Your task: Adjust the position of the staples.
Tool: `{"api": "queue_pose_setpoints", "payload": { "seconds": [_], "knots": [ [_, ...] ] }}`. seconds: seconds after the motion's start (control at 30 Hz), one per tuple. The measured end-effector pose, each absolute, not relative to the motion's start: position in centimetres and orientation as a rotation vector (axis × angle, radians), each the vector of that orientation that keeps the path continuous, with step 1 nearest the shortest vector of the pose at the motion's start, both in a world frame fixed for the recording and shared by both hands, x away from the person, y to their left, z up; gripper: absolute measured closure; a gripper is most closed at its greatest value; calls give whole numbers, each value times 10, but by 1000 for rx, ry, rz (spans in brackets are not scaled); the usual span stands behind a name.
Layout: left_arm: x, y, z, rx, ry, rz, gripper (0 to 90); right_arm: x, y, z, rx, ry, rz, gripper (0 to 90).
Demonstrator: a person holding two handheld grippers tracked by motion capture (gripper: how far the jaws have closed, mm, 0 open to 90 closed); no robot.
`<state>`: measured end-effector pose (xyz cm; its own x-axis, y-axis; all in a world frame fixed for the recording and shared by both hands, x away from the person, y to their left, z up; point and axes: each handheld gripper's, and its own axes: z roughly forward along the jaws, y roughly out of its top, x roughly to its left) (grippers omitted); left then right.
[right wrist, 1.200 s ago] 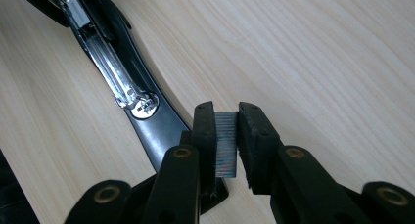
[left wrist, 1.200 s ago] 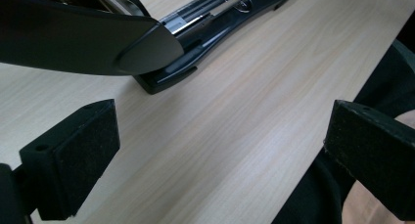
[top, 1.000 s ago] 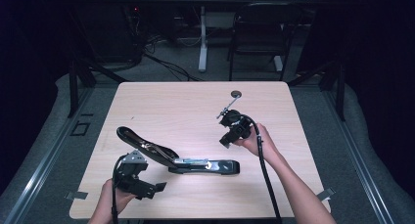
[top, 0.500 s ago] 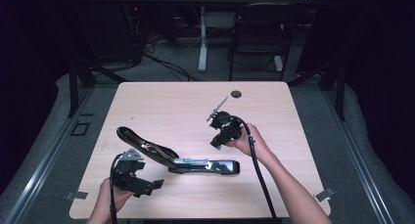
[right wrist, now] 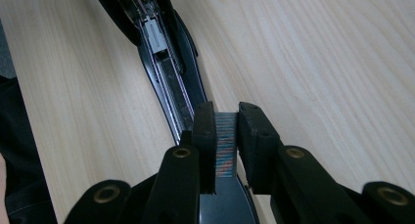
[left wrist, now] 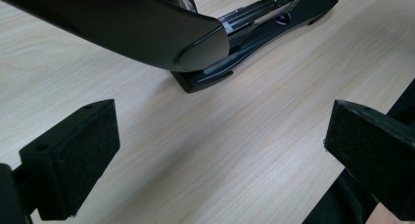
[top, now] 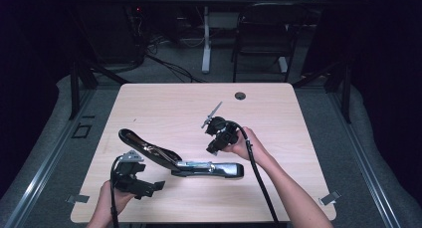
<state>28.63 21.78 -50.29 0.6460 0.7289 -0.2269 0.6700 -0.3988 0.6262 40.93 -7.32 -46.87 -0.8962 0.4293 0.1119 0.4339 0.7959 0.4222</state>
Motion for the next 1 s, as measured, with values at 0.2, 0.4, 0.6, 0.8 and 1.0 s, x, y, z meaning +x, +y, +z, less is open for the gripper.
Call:
{"api": "queue_pose_setpoints", "payload": {
  "seconds": [0.2, 0.4, 0.6, 0.8, 1.0],
  "knots": [
    [287, 218, -503, 2156, 1083, 104, 0, 408, -66, -469, -676, -2966, -696, 783],
    [287, 220, -503, 2154, 1085, 102, 0, 407, -62, -471, -626, -2955, -704, 783],
    [288, 221, -503, 2152, 1086, 98, 0, 407, -57, -475, -608, -2949, -693, 782],
    [288, 221, -503, 2146, 1086, 99, 0, 406, -51, -477, -576, -2953, -683, 783],
    [288, 221, -504, 2146, 1085, 86, 0, 405, -48, -479, -529, -2960, -661, 782]
  ]
}}
